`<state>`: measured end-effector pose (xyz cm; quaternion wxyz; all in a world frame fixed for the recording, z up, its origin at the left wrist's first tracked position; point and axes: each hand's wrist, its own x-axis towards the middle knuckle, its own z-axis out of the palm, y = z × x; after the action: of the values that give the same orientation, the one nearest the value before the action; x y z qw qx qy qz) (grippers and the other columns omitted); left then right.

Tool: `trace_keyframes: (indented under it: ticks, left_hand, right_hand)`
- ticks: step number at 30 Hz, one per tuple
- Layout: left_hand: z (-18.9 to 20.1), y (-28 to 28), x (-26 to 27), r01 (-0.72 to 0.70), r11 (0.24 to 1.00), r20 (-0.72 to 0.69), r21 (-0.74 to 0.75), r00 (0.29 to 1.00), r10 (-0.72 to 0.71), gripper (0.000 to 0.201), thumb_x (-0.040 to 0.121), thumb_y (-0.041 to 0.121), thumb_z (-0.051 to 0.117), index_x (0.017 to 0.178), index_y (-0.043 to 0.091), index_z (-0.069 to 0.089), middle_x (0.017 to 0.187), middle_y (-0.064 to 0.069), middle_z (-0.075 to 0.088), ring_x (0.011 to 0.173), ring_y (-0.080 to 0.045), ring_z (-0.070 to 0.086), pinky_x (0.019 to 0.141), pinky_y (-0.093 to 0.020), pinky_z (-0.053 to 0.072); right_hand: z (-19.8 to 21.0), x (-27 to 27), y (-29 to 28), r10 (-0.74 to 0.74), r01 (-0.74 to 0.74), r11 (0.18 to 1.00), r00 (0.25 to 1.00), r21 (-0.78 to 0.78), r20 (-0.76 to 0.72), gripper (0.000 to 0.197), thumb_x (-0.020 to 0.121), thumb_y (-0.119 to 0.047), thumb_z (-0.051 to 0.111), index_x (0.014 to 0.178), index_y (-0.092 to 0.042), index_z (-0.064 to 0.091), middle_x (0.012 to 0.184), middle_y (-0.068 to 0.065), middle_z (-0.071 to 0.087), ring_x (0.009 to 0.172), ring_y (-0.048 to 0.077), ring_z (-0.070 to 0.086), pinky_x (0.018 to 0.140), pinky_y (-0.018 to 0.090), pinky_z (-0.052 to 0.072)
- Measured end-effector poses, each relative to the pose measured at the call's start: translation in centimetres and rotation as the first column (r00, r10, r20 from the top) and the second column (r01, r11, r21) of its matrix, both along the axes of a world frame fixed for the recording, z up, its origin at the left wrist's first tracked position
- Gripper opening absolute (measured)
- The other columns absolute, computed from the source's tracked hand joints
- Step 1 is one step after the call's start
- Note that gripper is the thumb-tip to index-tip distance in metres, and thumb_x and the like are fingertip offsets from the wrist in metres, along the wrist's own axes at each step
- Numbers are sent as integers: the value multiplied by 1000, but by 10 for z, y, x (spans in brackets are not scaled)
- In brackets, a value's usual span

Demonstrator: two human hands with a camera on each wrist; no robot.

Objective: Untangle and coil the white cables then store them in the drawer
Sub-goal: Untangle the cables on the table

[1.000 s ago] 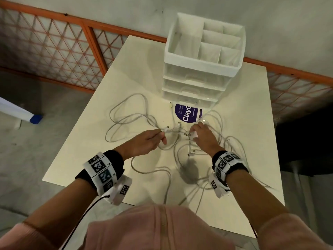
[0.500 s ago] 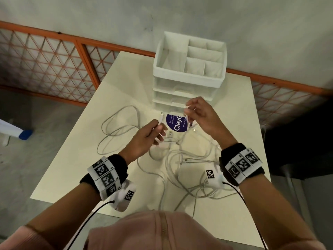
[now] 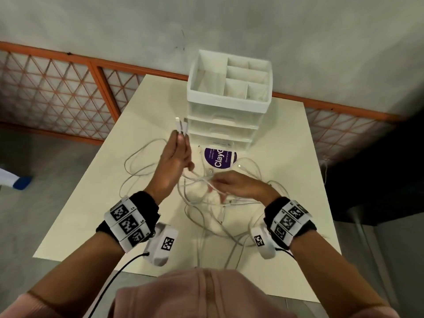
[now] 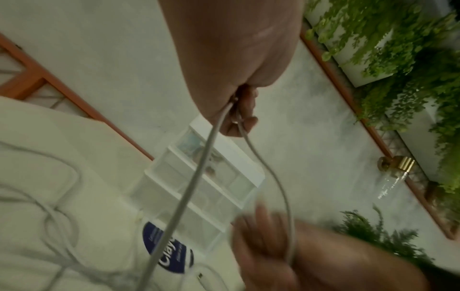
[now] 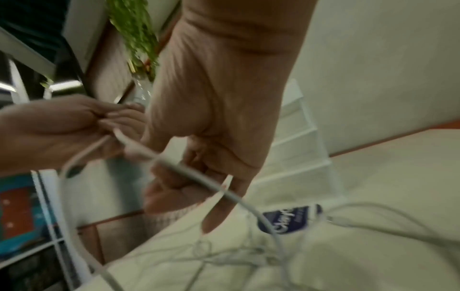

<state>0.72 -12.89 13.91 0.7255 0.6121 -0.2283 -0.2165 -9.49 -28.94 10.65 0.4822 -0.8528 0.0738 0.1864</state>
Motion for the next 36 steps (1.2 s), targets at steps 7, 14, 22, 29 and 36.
trace_keyframes:
  ticks: [7, 14, 22, 29, 36]
  left_hand:
    - [-9, 32, 20, -88, 993, 108, 76, 991, 80, 33, 104, 28, 23, 73, 22, 32, 50, 16, 32, 43, -3, 23, 39, -17, 26]
    - [0, 32, -1, -49, 970, 299, 240, 954, -26, 32, 90, 54, 45, 75, 25, 40, 60, 4, 31, 56, -19, 27, 53, -39, 30]
    - [15, 24, -17, 200, 931, 278, 306, 916, -288, 19, 86, 22, 66, 71, 32, 71, 48, 9, 39, 46, -7, 30, 47, -13, 27]
    - [21, 46, 4, -87, 993, 311, 86, 949, 56, 20, 95, 7, 51, 78, 11, 61, 43, 22, 51, 41, 6, 44, 46, -2, 30]
    - [-8, 51, 7, -92, 969, 331, 230, 944, 11, 19, 91, 15, 59, 75, 20, 67, 57, 26, 62, 56, 8, 52, 58, -4, 35]
  right_hand:
    - [13, -51, -56, -229, 229, 973, 973, 0, -13, 49, 89, -53, 45, 68, -13, 63, 56, 1, 45, 57, 11, 48, 72, 21, 38]
    - [68, -40, -49, -359, 375, 927, 897, -12, 258, 33, 89, -32, 60, 63, -12, 57, 50, -12, 45, 48, 4, 37, 52, 18, 32]
    - [96, -14, 23, -162, 189, 981, 908, -34, 386, 29, 89, -34, 62, 69, -13, 62, 45, -4, 51, 40, 8, 45, 49, 17, 39]
    - [23, -54, -43, -131, 108, 976, 985, -190, -110, 34, 89, -35, 62, 66, -10, 63, 64, -6, 65, 66, 3, 59, 72, 18, 43]
    - [-16, -73, -59, -246, 259, 944, 966, -205, 84, 23, 97, -12, 47, 80, -13, 63, 79, -10, 69, 78, -2, 62, 90, 33, 49]
